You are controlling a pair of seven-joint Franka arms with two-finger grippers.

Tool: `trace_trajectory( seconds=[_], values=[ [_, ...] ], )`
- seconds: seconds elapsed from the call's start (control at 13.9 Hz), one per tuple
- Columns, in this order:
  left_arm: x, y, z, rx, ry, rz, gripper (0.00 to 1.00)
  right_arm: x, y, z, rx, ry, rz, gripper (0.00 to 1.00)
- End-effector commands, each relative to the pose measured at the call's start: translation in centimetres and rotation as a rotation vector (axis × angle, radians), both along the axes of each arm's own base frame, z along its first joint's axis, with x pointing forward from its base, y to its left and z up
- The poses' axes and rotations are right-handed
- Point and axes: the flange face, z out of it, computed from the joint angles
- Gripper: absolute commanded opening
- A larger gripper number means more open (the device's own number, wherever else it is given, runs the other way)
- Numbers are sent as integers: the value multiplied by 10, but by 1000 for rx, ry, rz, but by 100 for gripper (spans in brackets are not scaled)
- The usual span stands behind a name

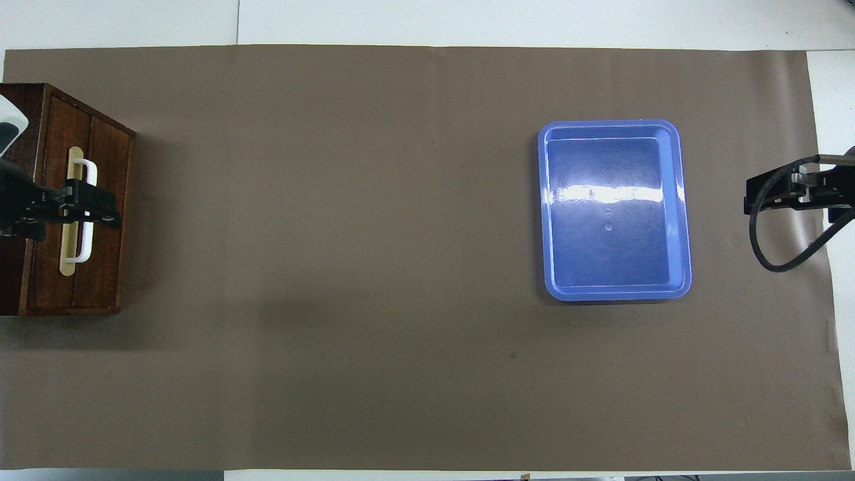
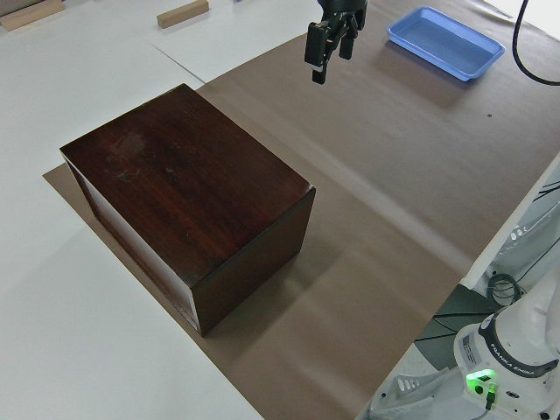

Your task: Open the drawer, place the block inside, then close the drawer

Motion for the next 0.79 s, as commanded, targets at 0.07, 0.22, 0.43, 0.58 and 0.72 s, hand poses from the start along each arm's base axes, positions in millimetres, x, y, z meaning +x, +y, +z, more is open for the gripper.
trace_trajectory(
  seconds=[0.07, 0.22, 0.43, 0.58, 0.72],
  values=[
    [1, 7, 8, -31, -26, -29, 100, -8, -3, 1, -3, 5, 6, 100],
    [2, 7, 8, -28, -35, -32, 100, -8, -3, 1, -3, 6, 8, 100],
    [2, 3, 8, -29, -35, -41, 100, -8, -3, 1, -3, 6, 8, 100],
    [2, 2, 8, -29, -35, -43, 100, -8, -3, 1, -3, 6, 8, 100],
    [2, 2, 9, -32, -37, -52, 100, -7, -3, 0, -3, 7, 8, 100]
  ],
)
